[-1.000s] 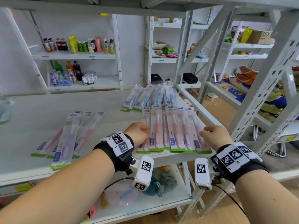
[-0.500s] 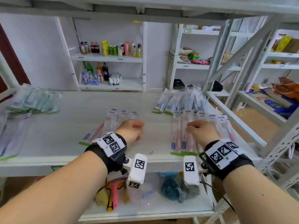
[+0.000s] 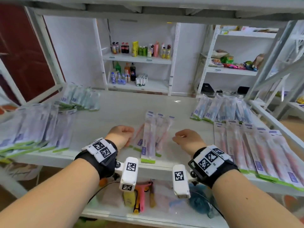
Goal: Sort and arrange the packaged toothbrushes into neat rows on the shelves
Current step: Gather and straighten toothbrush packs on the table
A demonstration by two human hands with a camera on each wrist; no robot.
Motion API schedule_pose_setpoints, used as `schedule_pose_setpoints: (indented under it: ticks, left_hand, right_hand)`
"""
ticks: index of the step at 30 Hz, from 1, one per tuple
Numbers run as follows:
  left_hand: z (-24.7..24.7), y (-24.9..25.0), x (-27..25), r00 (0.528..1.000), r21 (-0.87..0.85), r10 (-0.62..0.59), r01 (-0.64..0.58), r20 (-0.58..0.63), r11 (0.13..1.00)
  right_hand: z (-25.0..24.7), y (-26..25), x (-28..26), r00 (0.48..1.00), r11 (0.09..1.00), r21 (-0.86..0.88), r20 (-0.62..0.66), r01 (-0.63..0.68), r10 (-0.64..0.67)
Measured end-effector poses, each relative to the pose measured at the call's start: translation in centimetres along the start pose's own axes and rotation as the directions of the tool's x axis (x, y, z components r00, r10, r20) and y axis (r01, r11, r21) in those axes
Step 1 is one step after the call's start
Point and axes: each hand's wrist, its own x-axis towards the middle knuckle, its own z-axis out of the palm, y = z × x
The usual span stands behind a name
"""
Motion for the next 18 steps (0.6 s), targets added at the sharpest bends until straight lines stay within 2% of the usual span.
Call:
schedule_pose_setpoints:
  ticks: [3, 6, 10, 15, 18]
  left_hand:
    - [-1.2, -1.2, 1.0, 0.999, 0.005, -0.039, 0.039, 0.007, 0.999]
    - [-1.6, -2.4, 1.6, 0.998, -0.052, -0.059, 0.06, 0.016, 0.997]
    - [-1.6, -3.4, 1.8, 0.999, -0.071, -0.031, 0.03, -0.014, 0.997]
    - [-0.8, -3.2, 1.7, 0.999, 0.039, 0.032, -0.032, -0.004, 0.999]
    - [-0.4, -2.8, 1.2, 0.999, 0.031, 0.042, -0.042, -0.002, 0.999]
  right_hand:
    - [2.2, -0.8, 0.3, 0.999, 0.999, -0.027, 0.03, -0.03, 0.031]
    - [3.8, -1.1, 0.4, 0.999, 0.997, -0.046, 0.003, -0.054, 0.054]
    - [4.0, -1.1, 0.8, 0.998, 0.996, -0.062, 0.021, -0.064, 0.065]
    - [3.5, -0.4, 1.1, 0.996, 0.995, -0.067, 0.046, -0.075, 0.078]
    - [3.1, 0.0, 1.1, 0.995, 0.996, -0.047, 0.069, -0.075, 0.078]
